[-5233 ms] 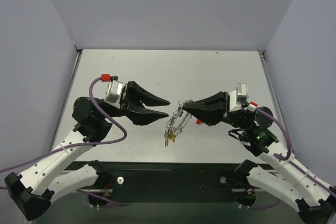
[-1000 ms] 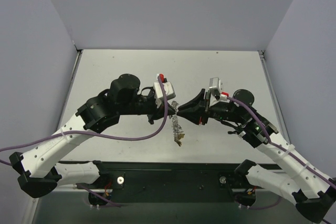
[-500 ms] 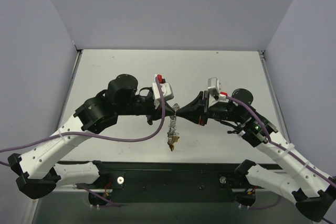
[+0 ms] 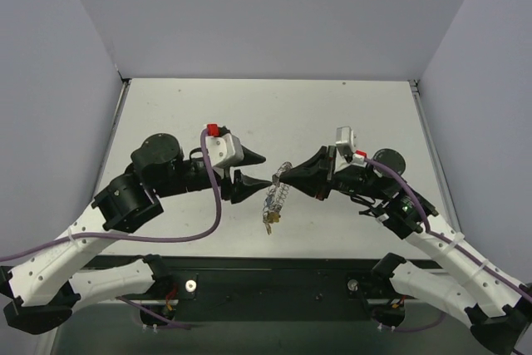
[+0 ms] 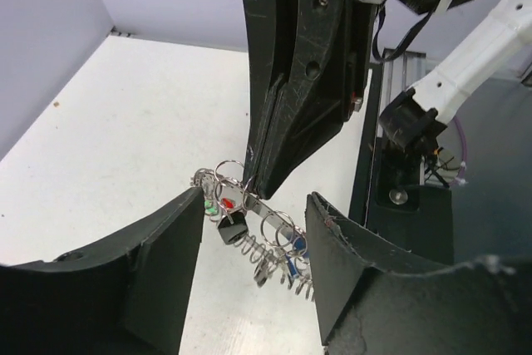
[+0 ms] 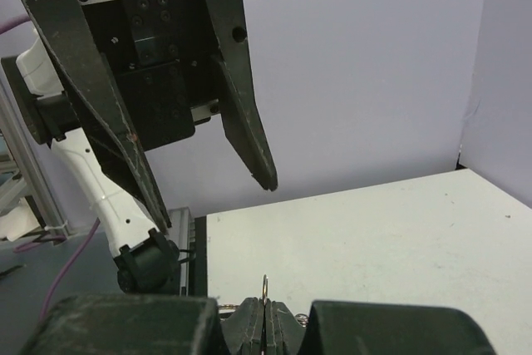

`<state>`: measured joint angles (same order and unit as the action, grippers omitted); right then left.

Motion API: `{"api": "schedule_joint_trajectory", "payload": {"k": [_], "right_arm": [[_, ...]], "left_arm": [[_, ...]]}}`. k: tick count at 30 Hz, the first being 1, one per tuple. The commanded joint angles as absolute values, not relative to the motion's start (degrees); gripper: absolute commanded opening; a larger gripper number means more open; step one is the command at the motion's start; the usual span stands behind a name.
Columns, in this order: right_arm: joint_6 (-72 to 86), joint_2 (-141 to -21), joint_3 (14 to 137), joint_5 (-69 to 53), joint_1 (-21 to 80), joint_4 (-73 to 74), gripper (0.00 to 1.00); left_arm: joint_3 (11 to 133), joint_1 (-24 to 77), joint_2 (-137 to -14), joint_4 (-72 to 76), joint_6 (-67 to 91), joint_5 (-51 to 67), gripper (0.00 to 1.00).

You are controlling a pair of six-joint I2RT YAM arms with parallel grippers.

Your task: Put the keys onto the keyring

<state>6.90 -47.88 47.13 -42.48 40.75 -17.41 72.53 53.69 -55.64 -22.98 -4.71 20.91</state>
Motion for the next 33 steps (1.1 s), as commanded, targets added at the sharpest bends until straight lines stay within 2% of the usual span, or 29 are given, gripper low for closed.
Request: {"api": "schedule_joint_trajectory", "payload": {"k": [1,6,7,9,11,26,33], "right_arm": [[8.7,-45.5,46.1,-43.6,40.8,-29.9,0.00],[10.2,-44.5,45.3,-45.4,40.7,-34.3,0.00],[10.8,-44.4,45.3,-45.5,40.7,-34.7,0.00],[11.6,-44.3,45.3,-46.2,40.7,-36.1,0.00],[12.6,-44.3,45.2,-46.5,40.7,-37.6,0.00],[13.7,-44.6,45.1,-46.8,40.7,-39.6,0.00],[13.6,-44.8,45.1,-46.6,40.7,-39.9,0.00]], "left_arm": [[70.4,52.8,-53.5,-13.6,-1.4,20.9,0.63],[68.0,48.9,-53.1,-8.2,2.5,29.8,0.62],[67.4,48.1,-53.0,-5.7,4.2,32.6,0.59],[66.2,45.3,-52.9,-3.5,5.7,34.6,0.47],[65.7,43.6,-53.3,-1.9,7.0,36.8,0.44],[67.2,43.4,-57.7,1.0,8.2,45.3,0.44],[67.1,43.4,-58.5,0.4,7.7,46.0,0.35]]}}
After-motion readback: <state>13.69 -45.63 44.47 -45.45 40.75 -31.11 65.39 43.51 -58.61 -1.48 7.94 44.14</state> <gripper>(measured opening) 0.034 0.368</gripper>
